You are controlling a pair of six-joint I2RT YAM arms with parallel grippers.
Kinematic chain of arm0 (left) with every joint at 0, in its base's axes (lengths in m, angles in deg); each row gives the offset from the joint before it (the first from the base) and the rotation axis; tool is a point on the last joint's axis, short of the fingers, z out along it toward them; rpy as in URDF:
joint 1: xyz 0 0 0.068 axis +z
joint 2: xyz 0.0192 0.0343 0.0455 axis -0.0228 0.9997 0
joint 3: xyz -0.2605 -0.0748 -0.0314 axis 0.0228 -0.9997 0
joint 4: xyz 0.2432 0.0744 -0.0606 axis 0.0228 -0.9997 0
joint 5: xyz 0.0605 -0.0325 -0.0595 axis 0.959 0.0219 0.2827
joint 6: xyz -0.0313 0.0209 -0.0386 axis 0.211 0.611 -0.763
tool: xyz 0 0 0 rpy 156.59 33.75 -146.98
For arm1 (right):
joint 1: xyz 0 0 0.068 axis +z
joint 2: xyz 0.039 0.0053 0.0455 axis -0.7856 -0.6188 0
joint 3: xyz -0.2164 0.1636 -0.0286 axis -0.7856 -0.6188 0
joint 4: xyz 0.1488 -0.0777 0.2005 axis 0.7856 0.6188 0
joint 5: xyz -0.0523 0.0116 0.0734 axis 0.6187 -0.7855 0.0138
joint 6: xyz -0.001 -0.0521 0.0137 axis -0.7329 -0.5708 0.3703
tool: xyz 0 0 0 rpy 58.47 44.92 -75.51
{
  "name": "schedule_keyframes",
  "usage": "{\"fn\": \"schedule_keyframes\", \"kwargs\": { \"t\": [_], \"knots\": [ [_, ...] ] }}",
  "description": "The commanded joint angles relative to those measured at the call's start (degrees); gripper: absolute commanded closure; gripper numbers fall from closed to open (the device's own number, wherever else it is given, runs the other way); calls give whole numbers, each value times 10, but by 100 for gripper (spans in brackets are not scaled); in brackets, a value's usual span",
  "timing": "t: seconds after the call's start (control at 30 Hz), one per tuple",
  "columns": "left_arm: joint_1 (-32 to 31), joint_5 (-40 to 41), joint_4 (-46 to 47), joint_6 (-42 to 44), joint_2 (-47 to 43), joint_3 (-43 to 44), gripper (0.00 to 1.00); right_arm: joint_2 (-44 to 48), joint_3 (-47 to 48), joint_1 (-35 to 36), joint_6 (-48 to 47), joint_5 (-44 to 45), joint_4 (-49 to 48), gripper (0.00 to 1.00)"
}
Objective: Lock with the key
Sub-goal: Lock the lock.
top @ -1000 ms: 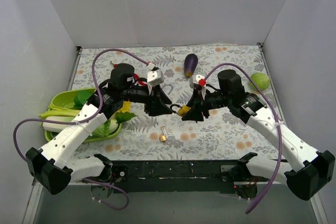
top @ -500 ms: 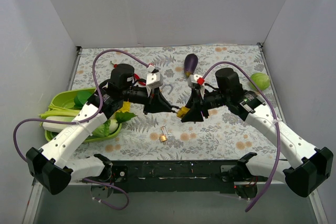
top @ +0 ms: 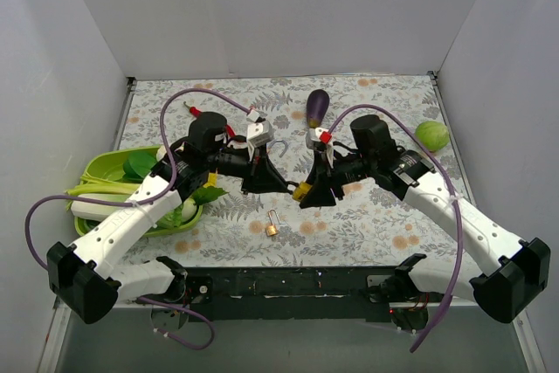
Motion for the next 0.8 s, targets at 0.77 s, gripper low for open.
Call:
{"fn": "schedule_keyframes", "kwargs": {
  "t": [0.77],
  "knots": [
    [-85,10,172,-168,-28,-117,100,-31,63,42,-12,-33,-112,99]
  ]
}}
